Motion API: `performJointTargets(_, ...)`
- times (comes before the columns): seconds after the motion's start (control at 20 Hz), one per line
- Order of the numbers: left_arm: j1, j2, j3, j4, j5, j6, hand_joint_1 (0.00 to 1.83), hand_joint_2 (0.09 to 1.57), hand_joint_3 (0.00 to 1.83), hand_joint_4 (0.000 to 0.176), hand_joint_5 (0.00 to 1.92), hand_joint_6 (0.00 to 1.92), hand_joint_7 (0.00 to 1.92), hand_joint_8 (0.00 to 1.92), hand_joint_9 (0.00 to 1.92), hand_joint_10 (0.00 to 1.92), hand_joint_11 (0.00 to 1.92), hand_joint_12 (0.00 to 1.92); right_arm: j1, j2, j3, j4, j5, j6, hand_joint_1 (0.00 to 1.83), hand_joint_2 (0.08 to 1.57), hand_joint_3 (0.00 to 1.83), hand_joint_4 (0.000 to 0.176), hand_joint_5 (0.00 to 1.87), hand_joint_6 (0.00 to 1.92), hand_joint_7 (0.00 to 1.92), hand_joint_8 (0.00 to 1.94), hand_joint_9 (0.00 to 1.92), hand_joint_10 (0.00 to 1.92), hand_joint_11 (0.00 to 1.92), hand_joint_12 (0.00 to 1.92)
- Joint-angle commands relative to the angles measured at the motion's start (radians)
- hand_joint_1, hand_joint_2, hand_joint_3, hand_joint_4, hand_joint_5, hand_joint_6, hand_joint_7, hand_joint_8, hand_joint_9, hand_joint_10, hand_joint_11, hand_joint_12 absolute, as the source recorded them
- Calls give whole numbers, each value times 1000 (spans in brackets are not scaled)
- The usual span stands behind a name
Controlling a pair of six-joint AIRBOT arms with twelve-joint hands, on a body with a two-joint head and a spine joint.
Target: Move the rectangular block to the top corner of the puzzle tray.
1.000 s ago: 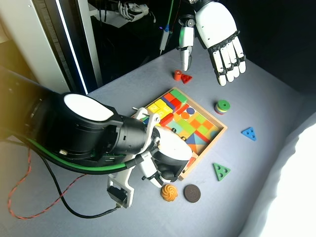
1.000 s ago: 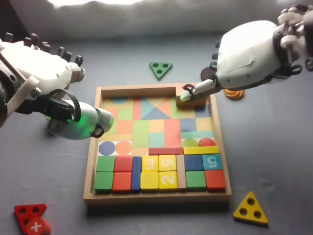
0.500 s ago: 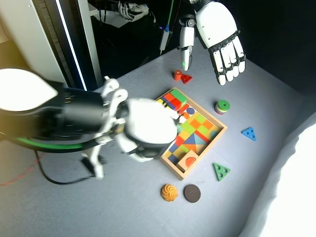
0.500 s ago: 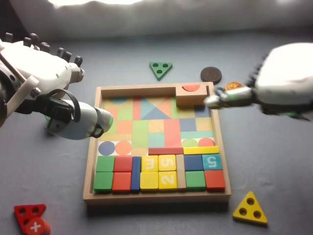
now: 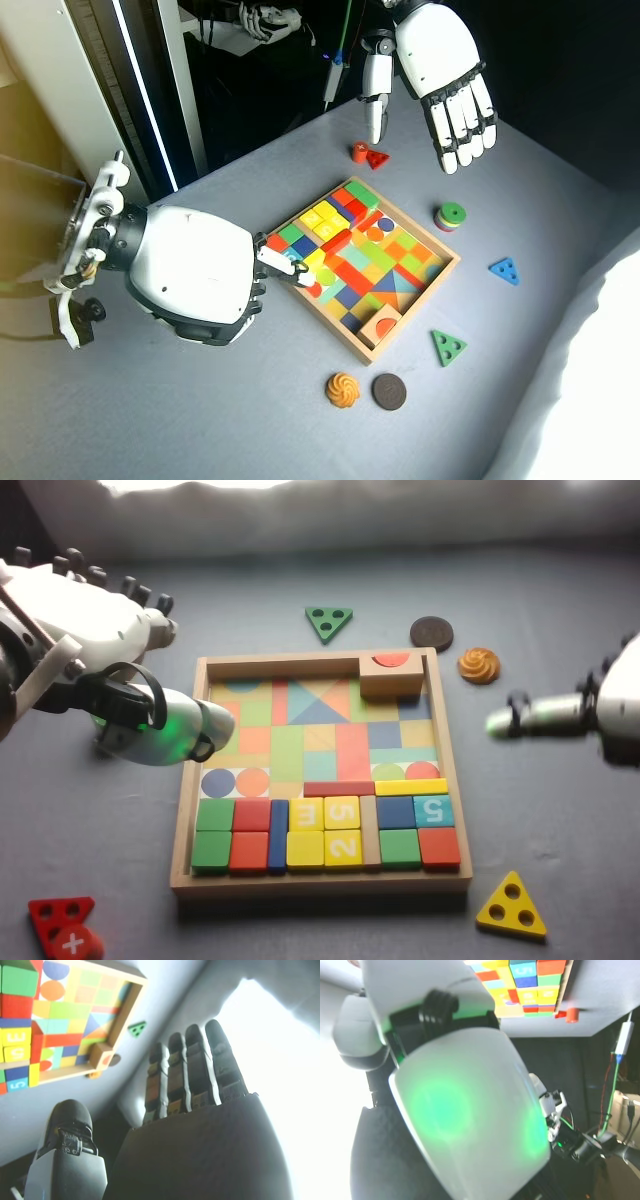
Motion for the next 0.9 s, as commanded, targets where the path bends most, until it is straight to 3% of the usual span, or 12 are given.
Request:
performJointTargets(0.0, -9, 12, -2, 78, 8, 5, 0, 1167, 0, 0, 174, 1, 176, 1, 150, 2, 0, 256, 0, 12, -4, 41, 88, -6, 1831, 853, 494, 5, 199, 8, 1311, 1941, 1320, 1921, 1280, 1921)
performJointTargets(0.15, -10, 12, -3, 74, 9, 5, 0, 1163, 0, 0, 202, 1, 205, 2, 172, 2, 0, 294, 13, 7, -4, 55, 97, -16, 1831, 844, 477, 0, 148, 3, 1374, 1941, 1416, 1921, 1396, 1921)
performJointTargets(0.25, -10, 13, -3, 71, 10, 5, 0, 1158, 0, 0, 194, 0, 197, 0, 165, 0, 0, 283, 20, 5, -4, 55, 97, -16, 1812, 813, 524, 0, 149, 0, 1384, 1941, 1408, 1921, 1373, 1921)
performJointTargets(0.3, -11, 13, -3, 71, 10, 5, 0, 1151, 0, 0, 168, 2, 169, 2, 135, 2, 0, 201, 20, 5, -3, 55, 104, -16, 1802, 837, 498, 0, 138, 0, 1383, 1941, 1393, 1921, 1368, 1921)
performJointTargets(0.5, -15, 13, -3, 64, 8, 5, 0, 1152, 0, 0, 196, 3, 195, 3, 161, 0, 0, 271, 20, 5, -2, 55, 171, -57, 1810, 899, 369, 0, 170, 2, 1369, 1941, 1407, 1921, 1450, 1921)
performJointTargets(0.75, -14, 13, -3, 70, 7, 5, 0, 1153, 1, 0, 182, 5, 188, 6, 154, 4, 0, 253, 28, 3, -1, 54, 202, -74, 1828, 897, 373, 0, 142, 10, 1343, 1941, 1376, 1921, 1313, 1921)
performJointTargets(0.8, -13, 13, -3, 71, 7, 5, 0, 1150, 0, 0, 192, 5, 198, 5, 162, 4, 0, 282, 29, 4, -1, 54, 212, -82, 1812, 898, 370, 0, 174, 12, 1331, 1941, 1356, 1921, 1186, 1921)
performJointTargets(0.85, -13, 13, -3, 71, 7, 5, 0, 1157, 3, 0, 199, 6, 200, 4, 165, 4, 0, 289, 29, 4, -1, 48, 215, -83, 1800, 912, 349, 0, 163, 5, 1353, 1941, 1389, 1921, 1277, 1921)
